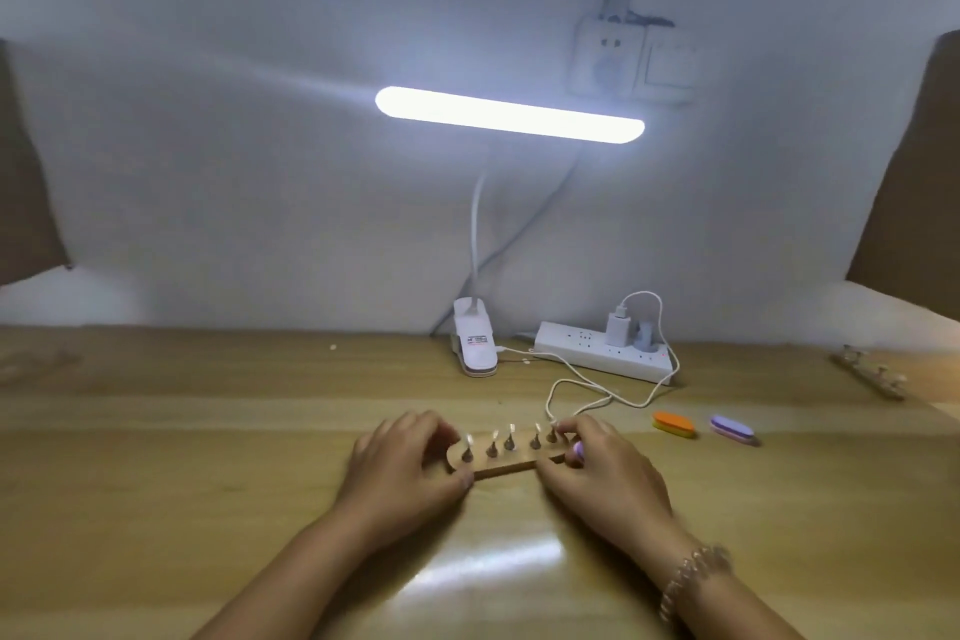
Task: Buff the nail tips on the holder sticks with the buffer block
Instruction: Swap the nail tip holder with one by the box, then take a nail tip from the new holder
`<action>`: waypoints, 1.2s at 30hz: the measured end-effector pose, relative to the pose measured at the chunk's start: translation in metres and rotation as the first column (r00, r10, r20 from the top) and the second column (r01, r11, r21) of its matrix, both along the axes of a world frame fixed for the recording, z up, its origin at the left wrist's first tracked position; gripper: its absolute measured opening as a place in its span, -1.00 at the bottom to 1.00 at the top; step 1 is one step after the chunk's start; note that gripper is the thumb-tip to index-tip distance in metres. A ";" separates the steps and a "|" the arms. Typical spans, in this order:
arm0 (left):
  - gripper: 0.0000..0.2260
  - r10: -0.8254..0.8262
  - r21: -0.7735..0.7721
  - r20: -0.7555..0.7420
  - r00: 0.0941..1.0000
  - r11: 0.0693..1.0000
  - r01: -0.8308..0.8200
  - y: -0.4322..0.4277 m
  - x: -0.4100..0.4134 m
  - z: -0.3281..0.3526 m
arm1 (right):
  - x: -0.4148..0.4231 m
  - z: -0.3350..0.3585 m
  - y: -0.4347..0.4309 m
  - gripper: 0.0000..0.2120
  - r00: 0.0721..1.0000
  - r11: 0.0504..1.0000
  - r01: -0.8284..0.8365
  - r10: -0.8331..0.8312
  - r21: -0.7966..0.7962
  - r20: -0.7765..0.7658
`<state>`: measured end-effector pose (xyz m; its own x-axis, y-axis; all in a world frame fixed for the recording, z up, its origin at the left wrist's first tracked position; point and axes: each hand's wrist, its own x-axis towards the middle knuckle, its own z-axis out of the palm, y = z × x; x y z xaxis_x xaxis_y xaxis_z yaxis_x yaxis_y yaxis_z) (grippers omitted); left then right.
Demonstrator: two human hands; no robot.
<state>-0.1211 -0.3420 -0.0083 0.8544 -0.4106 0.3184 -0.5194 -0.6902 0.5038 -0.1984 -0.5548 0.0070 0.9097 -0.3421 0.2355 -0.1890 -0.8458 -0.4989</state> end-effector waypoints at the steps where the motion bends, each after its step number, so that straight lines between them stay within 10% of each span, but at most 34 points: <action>1: -0.79 -0.008 -0.015 0.003 1.000 1.000 0.008 0.000 -0.001 0.000 | -0.002 -0.002 -0.001 -0.67 1.000 1.000 -0.010 0.010 0.006 0.015; 15: -0.85 0.049 -0.127 -0.008 0.999 0.991 -0.049 0.005 -0.010 0.005 | -0.014 -0.004 0.003 -0.70 0.992 0.994 -0.111 0.110 0.004 0.063; 23: -0.95 -0.058 0.007 0.321 0.945 0.998 0.058 -0.003 -0.030 0.008 | -0.018 -0.007 0.007 -0.71 0.950 0.985 -0.169 0.150 0.046 0.274; 36: -0.90 -0.393 -0.348 -0.123 0.911 0.877 0.331 -0.011 -0.025 0.003 | -0.026 -0.007 0.026 -0.65 0.863 0.903 -0.375 0.422 -0.207 0.278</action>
<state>-0.1459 -0.3534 -0.0053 0.7204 -0.6078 0.3341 -0.5790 -0.2619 0.7721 -0.2245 -0.5291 -0.0005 0.8334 0.0924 0.5449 0.3233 -0.8812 -0.3450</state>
